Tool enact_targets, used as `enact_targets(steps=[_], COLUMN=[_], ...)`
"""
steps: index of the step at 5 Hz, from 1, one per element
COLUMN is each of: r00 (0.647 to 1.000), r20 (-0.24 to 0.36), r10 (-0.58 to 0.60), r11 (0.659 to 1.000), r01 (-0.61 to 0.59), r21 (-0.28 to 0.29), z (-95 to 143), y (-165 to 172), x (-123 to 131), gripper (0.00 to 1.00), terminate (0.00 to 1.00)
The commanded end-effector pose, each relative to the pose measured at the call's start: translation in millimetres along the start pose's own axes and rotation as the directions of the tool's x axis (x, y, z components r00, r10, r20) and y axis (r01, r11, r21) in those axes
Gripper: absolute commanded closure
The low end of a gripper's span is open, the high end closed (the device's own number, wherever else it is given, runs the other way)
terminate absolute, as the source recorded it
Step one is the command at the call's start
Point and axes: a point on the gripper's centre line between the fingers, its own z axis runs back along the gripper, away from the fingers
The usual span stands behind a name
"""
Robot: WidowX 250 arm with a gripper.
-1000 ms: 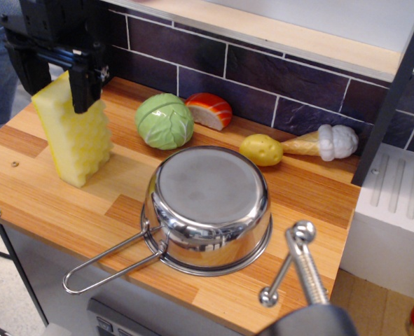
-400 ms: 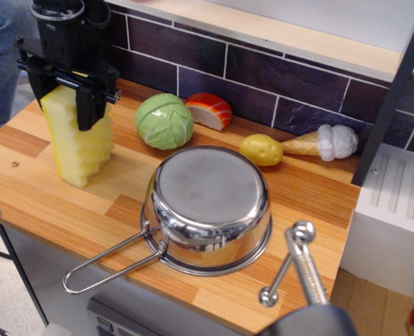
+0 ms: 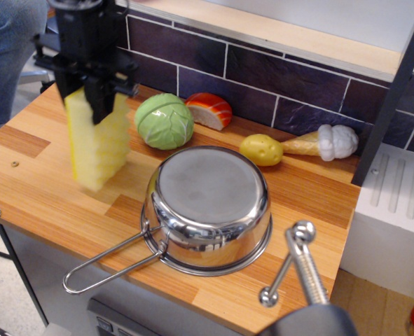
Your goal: Wipe pot with sponge
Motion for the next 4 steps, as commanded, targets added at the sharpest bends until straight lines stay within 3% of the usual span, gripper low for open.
enact_targets(steps=[1, 4], r00=[0.993, 0.987], r20=[0.108, 0.095], r10=[-0.053, -0.131], r11=[0.999, 0.983], r01=[0.052, 0.117], r21=[0.014, 0.138], z=[50.7, 13.2], y=[-41.2, -91.6], x=[-4.6, -11.6], gripper=[1.0, 1.0], terminate=[0.0, 0.0])
